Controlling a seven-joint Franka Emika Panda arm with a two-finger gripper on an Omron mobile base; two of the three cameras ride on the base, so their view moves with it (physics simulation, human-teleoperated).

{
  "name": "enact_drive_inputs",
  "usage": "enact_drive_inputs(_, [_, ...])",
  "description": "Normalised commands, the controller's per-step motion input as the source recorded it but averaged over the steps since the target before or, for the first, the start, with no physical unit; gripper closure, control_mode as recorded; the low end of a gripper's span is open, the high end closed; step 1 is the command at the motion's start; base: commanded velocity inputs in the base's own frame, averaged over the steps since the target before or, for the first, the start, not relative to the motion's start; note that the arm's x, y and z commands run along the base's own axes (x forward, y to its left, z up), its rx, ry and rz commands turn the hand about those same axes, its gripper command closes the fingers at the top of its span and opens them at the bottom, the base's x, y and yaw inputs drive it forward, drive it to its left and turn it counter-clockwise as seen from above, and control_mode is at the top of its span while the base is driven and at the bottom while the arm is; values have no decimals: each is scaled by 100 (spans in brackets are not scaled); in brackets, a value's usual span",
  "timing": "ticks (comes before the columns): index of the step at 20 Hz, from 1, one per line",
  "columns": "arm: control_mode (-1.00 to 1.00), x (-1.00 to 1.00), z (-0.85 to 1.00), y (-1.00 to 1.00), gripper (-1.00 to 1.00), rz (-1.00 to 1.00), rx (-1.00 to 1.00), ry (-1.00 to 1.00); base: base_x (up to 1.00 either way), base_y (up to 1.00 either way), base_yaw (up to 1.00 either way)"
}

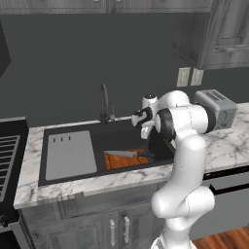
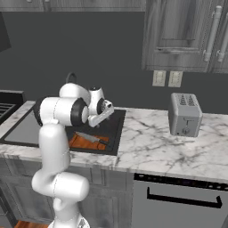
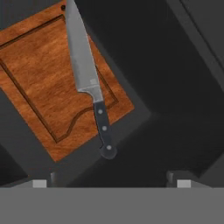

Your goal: Move the cutting board and knife to the sink. Then move spray from the cabinet to the counter.

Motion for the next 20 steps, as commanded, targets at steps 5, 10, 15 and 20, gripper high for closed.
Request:
enact_drive_inputs(5, [-100, -65, 50, 0, -100, -11, 8, -22, 0, 0, 0])
enact_drive_inputs(10, [-100, -72, 34, 0, -100, -15, 7, -19, 0, 0, 0])
enact_drive_inputs(15, [-100, -62, 69, 0, -100, -9, 1, -8, 0, 0, 0])
enact_drive_inputs(20, [-100, -21, 84, 0, -100, -7, 0, 4, 0, 0, 0])
